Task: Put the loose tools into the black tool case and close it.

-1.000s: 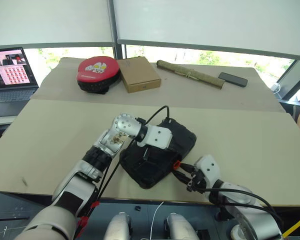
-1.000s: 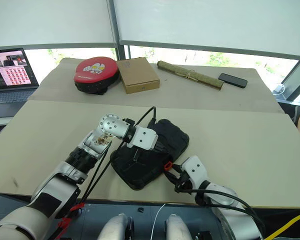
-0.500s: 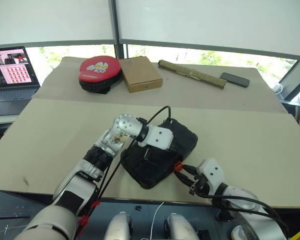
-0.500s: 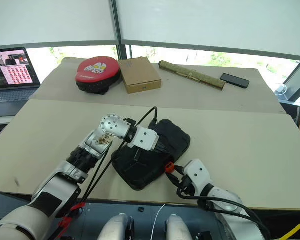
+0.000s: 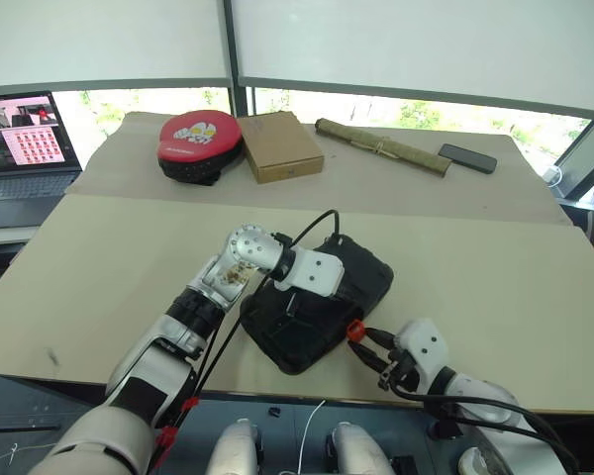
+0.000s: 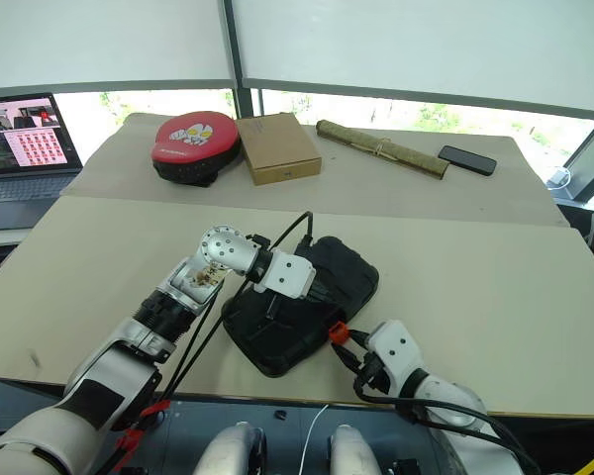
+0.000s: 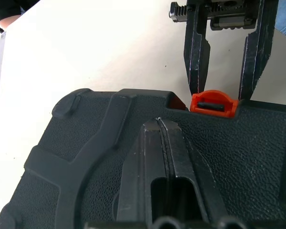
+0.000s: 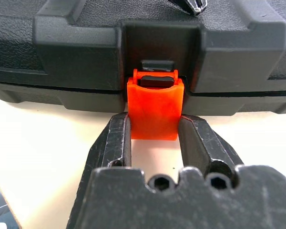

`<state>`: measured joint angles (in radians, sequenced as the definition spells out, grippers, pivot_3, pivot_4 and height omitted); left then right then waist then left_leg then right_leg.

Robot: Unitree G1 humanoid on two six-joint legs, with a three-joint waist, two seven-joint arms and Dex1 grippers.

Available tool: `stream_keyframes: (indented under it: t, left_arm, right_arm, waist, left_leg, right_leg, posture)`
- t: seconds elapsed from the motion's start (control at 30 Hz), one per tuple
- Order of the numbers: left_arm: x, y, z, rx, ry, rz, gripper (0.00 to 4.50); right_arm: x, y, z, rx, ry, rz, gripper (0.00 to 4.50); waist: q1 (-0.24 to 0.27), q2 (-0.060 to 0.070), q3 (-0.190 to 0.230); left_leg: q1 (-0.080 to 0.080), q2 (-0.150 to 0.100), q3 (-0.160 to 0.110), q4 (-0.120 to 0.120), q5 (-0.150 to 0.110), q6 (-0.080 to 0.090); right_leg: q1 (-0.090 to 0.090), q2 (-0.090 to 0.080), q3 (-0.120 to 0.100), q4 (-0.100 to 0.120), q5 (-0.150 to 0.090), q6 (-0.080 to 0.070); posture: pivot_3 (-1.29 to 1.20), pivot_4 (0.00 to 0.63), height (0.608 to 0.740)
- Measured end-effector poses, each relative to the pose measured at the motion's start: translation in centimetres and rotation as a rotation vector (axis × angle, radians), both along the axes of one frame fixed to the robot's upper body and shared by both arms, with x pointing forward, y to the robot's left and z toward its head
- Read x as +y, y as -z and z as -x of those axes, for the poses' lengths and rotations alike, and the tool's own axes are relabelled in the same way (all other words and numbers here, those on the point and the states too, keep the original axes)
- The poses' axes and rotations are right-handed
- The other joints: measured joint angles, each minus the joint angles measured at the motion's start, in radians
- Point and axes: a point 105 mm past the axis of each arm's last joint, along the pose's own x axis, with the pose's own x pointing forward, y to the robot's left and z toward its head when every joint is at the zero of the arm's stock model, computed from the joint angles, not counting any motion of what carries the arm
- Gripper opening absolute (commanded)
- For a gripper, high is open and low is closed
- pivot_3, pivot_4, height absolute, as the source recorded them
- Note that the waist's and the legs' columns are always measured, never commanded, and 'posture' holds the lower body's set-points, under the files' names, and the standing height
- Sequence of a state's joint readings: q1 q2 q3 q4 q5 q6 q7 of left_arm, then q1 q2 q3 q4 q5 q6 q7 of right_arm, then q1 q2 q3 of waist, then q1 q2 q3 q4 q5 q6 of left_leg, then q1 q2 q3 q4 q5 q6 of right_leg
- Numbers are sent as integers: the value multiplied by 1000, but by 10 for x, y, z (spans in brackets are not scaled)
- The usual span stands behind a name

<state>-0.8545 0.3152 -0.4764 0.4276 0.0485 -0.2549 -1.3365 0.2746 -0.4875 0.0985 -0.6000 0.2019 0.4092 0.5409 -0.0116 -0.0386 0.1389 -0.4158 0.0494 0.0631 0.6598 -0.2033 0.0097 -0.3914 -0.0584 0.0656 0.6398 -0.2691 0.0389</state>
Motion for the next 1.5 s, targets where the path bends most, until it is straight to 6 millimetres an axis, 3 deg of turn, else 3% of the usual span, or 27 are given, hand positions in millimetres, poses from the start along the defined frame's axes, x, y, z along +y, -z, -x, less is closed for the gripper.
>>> stream_keyframes:
  t: [0.13, 0.17, 0.37, 0.63, 0.73, 1.07, 1.5]
  left_arm:
    - [0, 0, 0, -1, 1, 0, 0]
    - [0, 0, 0, -1, 1, 0, 0]
    - [0, 1, 0, -2, 2, -3, 0]
    - [0, 2, 0, -2, 1, -4, 0]
    - [-1, 2, 0, -2, 2, -3, 0]
    - [-1, 2, 0, -7, 4, -6, 0]
    - [2, 2, -1, -12, -6, -14, 0]
  right_arm:
    - [0, -1, 1, 1, -2, -9, 1170]
    - [0, -1, 1, 1, -3, -9, 2174]
    - [-2, -5, 4, -9, -21, 3, 4086]
    - [-18, -3, 16, 22, -15, 67, 4086]
    - [-18, -1, 14, 29, -13, 68, 3459]
    - [-6, 14, -1, 73, -56, 103, 33]
    - [14, 12, -20, 71, -93, 74, 33]
  waist:
    - [0, 0, 0]
    - [0, 0, 0]
    - [0, 1, 0]
    - [0, 1, -1]
    - [0, 1, -1]
    - [0, 2, -1]
    - [-7, 0, -3]
  left_leg:
    - [0, 0, 0, 0, 0, 0]
    - [0, 0, 0, 0, 0, 0]
    - [0, 0, -1, 0, 0, 0]
    - [0, 0, -2, -1, 0, 0]
    - [0, 0, -2, -1, 0, 0]
    - [0, 0, -2, -1, 0, 0]
    - [1, 2, -2, -1, 0, 0]
  right_leg:
    - [0, 0, 0, 0, 0, 0]
    - [0, 0, 0, 0, 0, 0]
    - [0, 0, 0, -1, 0, 0]
    - [1, 0, 0, -2, 0, 0]
    - [1, 0, 0, -2, 0, 0]
    - [2, 0, 0, -7, 0, 0]
    - [2, 2, 0, -8, 3, -1]
  posture:
    - [0, 150, 740]
    - [0, 150, 740]
    - [0, 150, 740]
    - [0, 150, 740]
    - [0, 150, 740]
    - [0, 150, 740]
    - [0, 150, 740]
